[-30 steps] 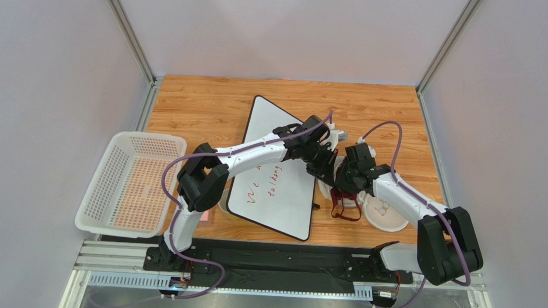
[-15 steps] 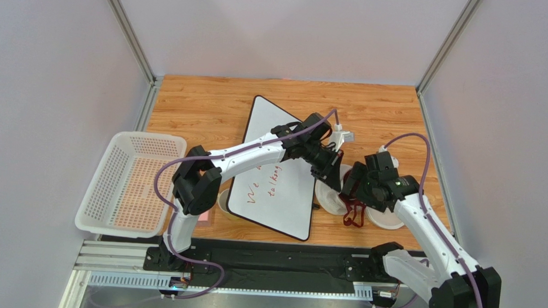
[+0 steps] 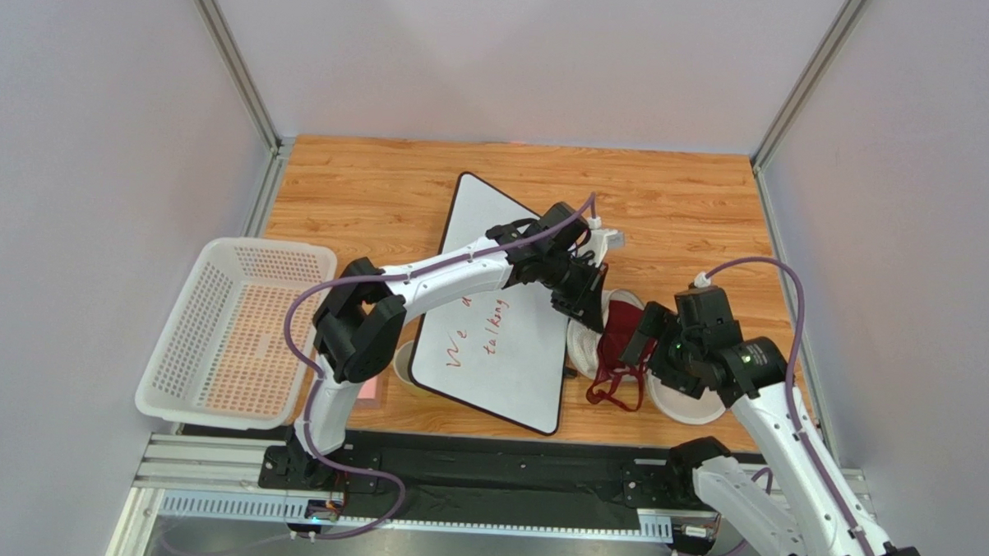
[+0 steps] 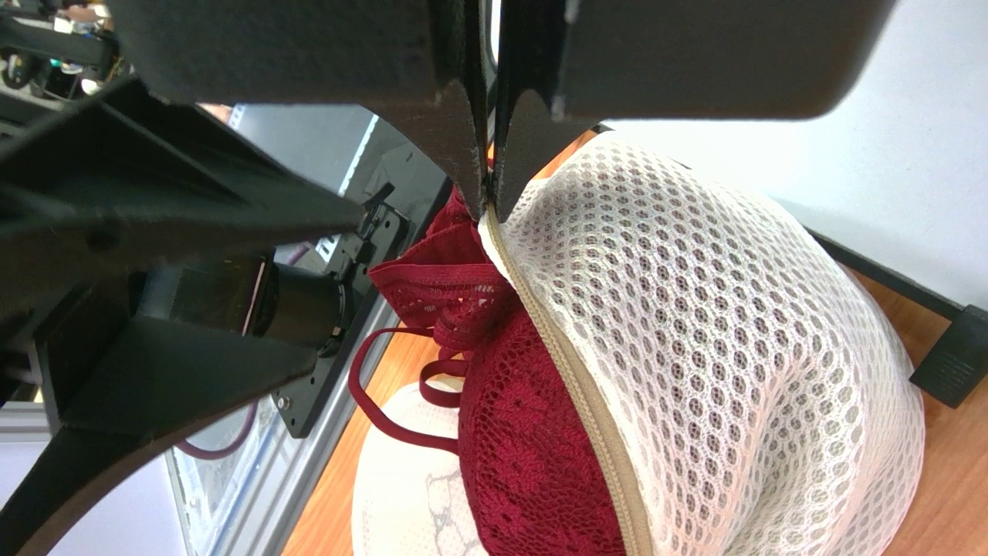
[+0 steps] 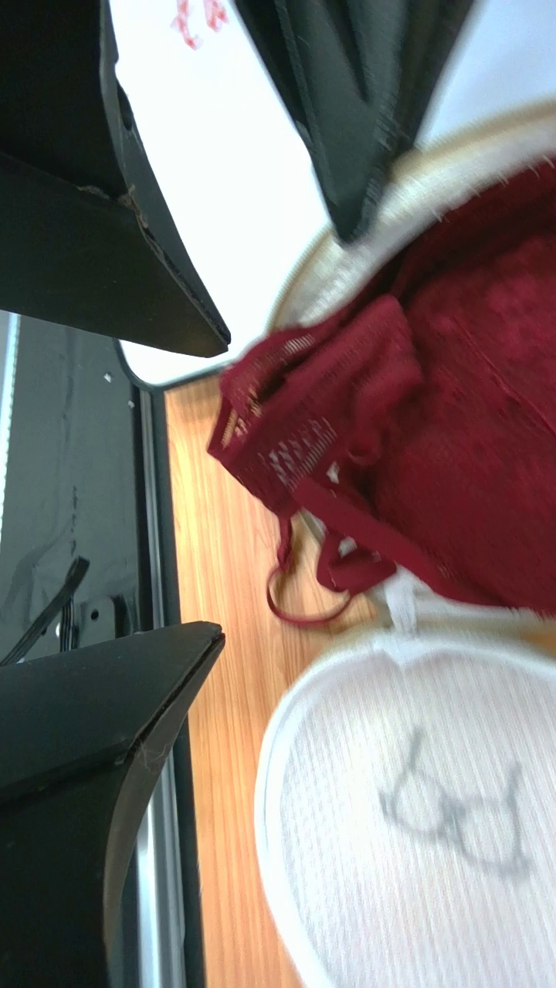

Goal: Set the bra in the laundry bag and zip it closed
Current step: Place the bra in the laundry bag.

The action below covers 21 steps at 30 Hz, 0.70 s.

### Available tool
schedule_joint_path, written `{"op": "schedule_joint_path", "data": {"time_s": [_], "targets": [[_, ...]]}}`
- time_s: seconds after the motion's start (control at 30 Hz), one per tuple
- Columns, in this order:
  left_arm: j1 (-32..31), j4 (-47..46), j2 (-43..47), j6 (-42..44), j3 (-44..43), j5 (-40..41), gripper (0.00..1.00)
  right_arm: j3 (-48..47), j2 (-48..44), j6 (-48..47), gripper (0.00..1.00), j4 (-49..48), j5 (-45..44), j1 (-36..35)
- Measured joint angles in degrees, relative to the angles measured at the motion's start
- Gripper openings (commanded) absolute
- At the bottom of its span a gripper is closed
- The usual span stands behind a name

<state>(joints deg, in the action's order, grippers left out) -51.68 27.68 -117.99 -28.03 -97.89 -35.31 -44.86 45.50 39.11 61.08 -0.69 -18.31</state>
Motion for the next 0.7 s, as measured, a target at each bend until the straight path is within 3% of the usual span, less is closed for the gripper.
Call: {"op": "schedule_joint_path", "data": {"time_s": [0.1,0.27,0.4,0.57,0.7], "targets": [[0.0,-0.2,0.0,0.0,0.0,0.0,0.00,2.5,-3.8,0.6,0.87,-1.7,2.8,-1.3],[0.0,-0.4,-0.1,-0.1,0.0,-0.2,0.00,10.5,-9.4,5.2,0.77,-7.0,2.1,-10.6],[0.0,-0.5,-0.2,-0.2,0.0,-0.2,0.00,16.6,-10.0,9.2,0.79,-12.1,-3.4,-20.3],[0.0,-0.5,-0.2,-0.2,0.0,-0.2,0.00,21.1,-4.2,13.5,0.79,-18.1,-14.0,-29.7],[-0.1,-0.5,-0.2,-0.2,0.0,-0.2,0.00,24.3,-2.7,15.8,0.62,-22.8,-20.8,-31.9]]}}
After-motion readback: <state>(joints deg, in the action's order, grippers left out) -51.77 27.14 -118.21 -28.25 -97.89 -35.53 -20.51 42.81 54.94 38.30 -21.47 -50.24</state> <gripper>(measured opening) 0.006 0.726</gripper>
